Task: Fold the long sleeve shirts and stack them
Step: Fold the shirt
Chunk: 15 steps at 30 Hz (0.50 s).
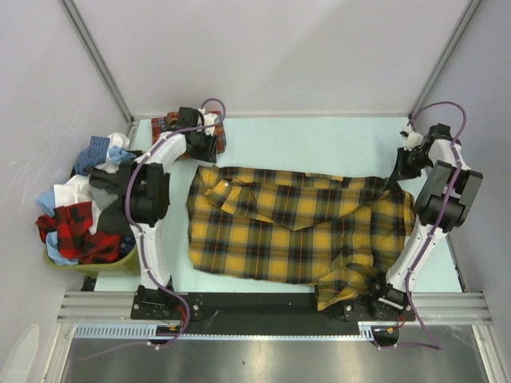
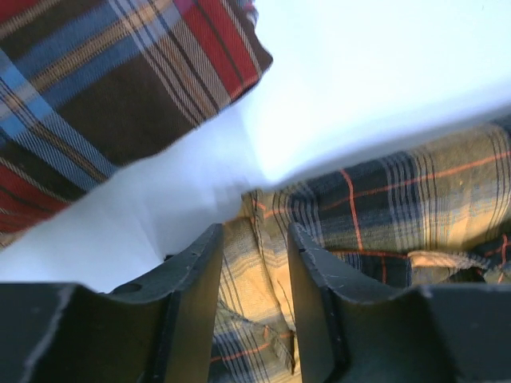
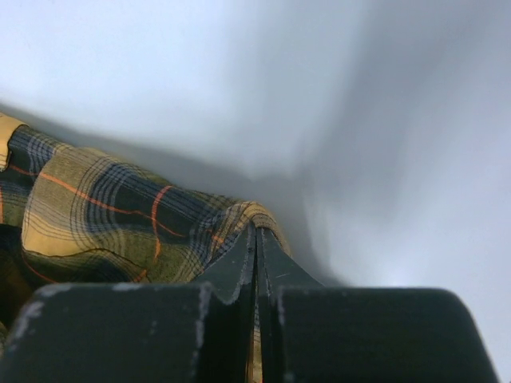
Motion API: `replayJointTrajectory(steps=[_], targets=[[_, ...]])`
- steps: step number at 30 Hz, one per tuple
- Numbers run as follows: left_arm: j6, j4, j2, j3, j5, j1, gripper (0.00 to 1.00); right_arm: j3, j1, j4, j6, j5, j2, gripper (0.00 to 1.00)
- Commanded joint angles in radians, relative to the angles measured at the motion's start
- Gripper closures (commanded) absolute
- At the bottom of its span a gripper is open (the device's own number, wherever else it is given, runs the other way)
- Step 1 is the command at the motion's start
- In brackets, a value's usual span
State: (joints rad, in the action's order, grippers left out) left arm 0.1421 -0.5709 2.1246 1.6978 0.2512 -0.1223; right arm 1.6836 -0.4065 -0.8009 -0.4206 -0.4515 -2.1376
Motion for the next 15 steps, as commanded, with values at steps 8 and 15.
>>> replayJointTrajectory(steps=[8, 15], targets=[[-0.001, -0.017, 0.090, 0.060, -0.018, -0.005, 0.59, 0.064, 0.012, 0.011, -0.012, 0.023, -0.001, 1.00], [-0.024, -0.015, 0.103, 0.056, -0.030, 0.003, 0.79, 0.068, 0.012, 0.011, -0.015, 0.040, -0.004, 1.00]])
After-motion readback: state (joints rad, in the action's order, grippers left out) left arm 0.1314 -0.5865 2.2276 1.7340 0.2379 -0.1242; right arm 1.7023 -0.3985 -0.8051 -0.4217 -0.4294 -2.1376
